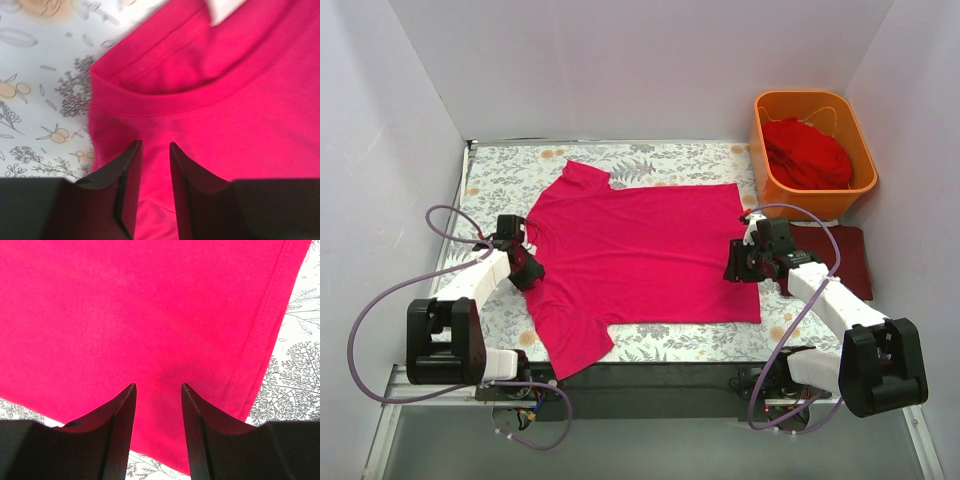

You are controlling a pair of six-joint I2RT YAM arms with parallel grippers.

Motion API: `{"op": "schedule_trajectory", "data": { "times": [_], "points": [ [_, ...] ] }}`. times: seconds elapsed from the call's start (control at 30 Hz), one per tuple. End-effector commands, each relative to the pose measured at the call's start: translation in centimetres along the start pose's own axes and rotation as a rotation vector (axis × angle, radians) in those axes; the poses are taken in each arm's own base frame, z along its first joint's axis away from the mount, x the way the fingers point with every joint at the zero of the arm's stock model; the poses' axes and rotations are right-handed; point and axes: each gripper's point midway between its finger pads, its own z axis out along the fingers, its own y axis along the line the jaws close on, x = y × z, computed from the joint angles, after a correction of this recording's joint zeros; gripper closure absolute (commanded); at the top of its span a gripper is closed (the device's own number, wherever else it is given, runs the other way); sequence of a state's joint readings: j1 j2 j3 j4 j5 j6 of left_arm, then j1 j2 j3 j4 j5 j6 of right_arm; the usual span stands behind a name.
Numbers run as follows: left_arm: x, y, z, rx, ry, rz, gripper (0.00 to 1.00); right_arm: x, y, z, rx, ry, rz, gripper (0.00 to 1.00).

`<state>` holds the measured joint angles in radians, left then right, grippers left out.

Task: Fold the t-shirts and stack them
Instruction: Fold the tshirt

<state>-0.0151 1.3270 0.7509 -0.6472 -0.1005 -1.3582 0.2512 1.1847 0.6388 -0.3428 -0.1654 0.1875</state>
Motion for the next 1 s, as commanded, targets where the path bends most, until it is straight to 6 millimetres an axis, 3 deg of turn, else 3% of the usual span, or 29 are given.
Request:
{"op": "schedule_trajectory", "data": {
  "times": [0.0, 0.13, 0.23, 0.43, 0.67, 0.8, 0.9, 0.97],
  "points": [
    [1.3, 1.8, 1.3, -0.072, 0.018, -0.06, 0.74, -1.6, 0.2, -0.5, 0.011, -0.041, -0.01, 0.52],
    [1.0, 4.1, 2.1, -0.175, -0.027, -0.076, 0.78, -1.5, -0.9, -0.4, 0.066, -0.043, -0.014, 0.52],
    [-0.5, 5.5, 2.1, -0.228, -0.073, -0.122, 0.77, -1.2, -1.5, 0.0, 0.098, -0.027, -0.012, 0.52],
    [-4.2, 5.6, 0.8, -0.295, -0.165, -0.113, 0.63, -1.3, -2.0, 0.1, 0.122, -0.02, -0.021, 0.51],
    [-5.5, 1.8, -1.1, -0.134, -0.165, -0.055, 0.32, -3.0, -0.7, 0.1, 0.084, -0.042, -0.064, 0.51],
    [-4.9, -1.8, -2.0, -0.013, -0.154, 0.044, 0.29, -3.5, 1.3, 1.3, 0.053, -0.017, -0.118, 0.51],
    [-4.3, -3.8, -1.5, 0.042, -0.133, 0.093, 0.29, -3.7, 1.8, 2.4, 0.073, 0.009, -0.141, 0.52],
    [-4.0, -4.5, -0.8, 0.042, -0.116, 0.115, 0.29, -5.0, 2.1, 2.7, 0.078, -0.006, -0.148, 0.52]
  ]
}}
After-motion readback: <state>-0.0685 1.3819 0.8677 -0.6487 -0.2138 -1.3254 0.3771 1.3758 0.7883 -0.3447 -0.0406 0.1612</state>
